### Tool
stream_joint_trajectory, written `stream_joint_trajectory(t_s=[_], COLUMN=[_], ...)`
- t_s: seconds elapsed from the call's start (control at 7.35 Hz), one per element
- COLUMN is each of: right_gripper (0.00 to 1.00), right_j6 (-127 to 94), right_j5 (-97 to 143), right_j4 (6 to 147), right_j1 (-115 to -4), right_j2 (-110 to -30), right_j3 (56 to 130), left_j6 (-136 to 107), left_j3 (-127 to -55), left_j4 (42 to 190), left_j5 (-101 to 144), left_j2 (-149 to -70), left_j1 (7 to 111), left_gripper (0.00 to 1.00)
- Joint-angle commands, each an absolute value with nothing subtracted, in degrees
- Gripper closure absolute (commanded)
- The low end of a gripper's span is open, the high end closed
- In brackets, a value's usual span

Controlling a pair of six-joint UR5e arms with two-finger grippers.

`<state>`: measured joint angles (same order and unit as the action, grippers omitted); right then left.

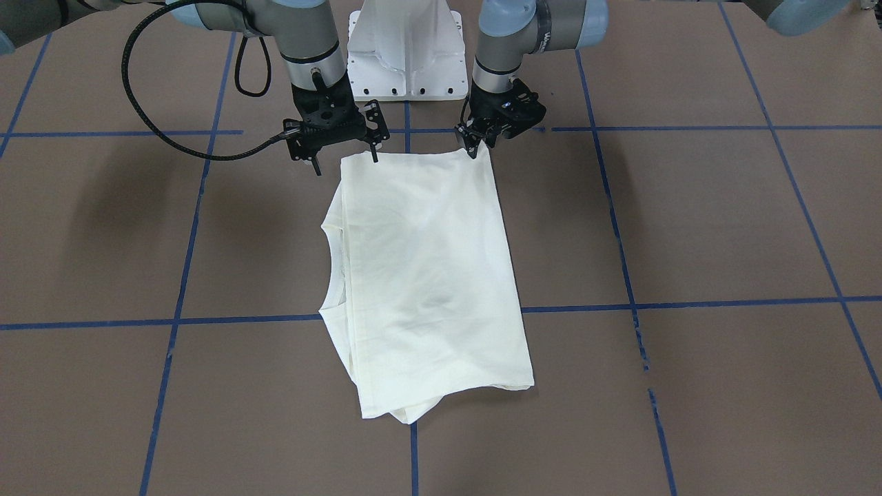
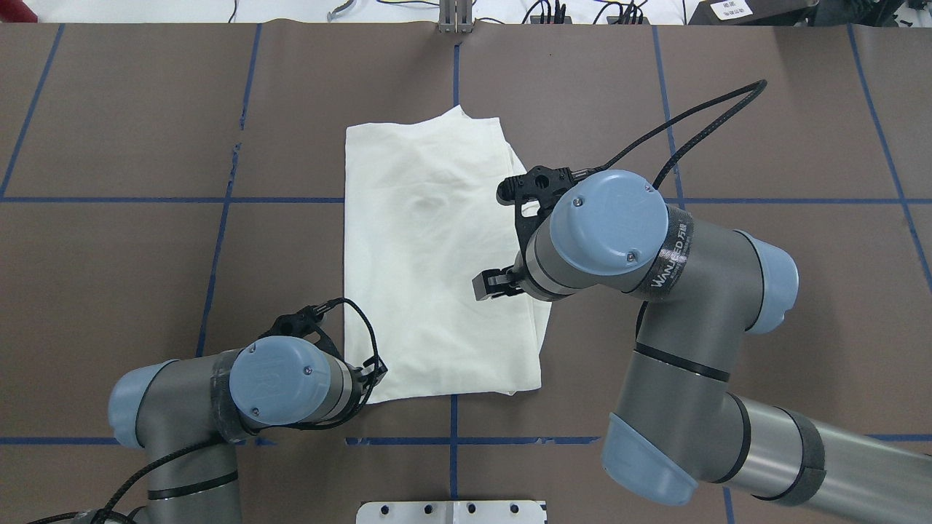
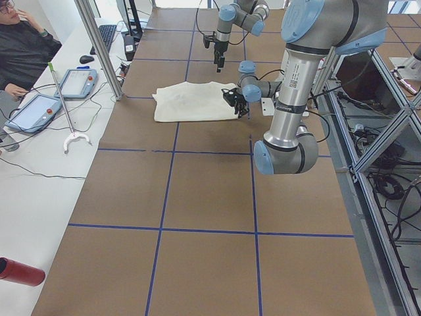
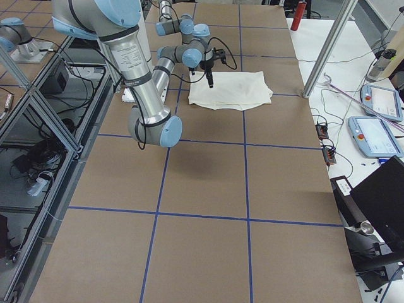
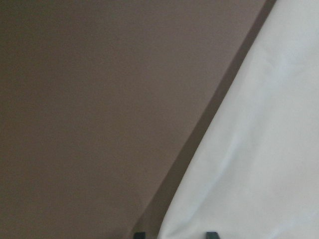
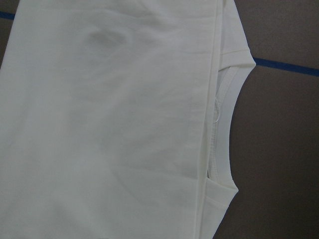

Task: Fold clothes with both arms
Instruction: 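Move both grippers to the shirt corners nearest the robot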

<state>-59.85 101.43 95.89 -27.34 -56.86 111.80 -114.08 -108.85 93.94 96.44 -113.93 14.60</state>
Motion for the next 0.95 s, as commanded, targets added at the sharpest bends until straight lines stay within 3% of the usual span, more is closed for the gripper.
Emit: stream_joint_trajectory(t_s=[0.0, 0.14, 0.82], right_gripper=[0.00, 0.00, 0.00], right_j6=[-59.85, -59.94, -90.79], right_j5=[101.43, 101.43, 101.69], right_j4=[95.89, 95.98, 95.80], right_j1=[-27.33, -27.42, -21.64], right_j2=[-56.87, -56.87, -57.83], right_j3=[111.80, 111.80, 111.53], left_j6=[-113.73, -113.73, -106.71], left_j3=[-108.90, -109.42, -111.53], left_j4=[93.96, 93.96, 91.76], left_j5=[96.24, 96.24, 96.50], left_j2=[-113.64, -113.64, -113.82], left_j1=[13.28, 13.01, 15.46], left_gripper=[0.85, 1.00, 1.00])
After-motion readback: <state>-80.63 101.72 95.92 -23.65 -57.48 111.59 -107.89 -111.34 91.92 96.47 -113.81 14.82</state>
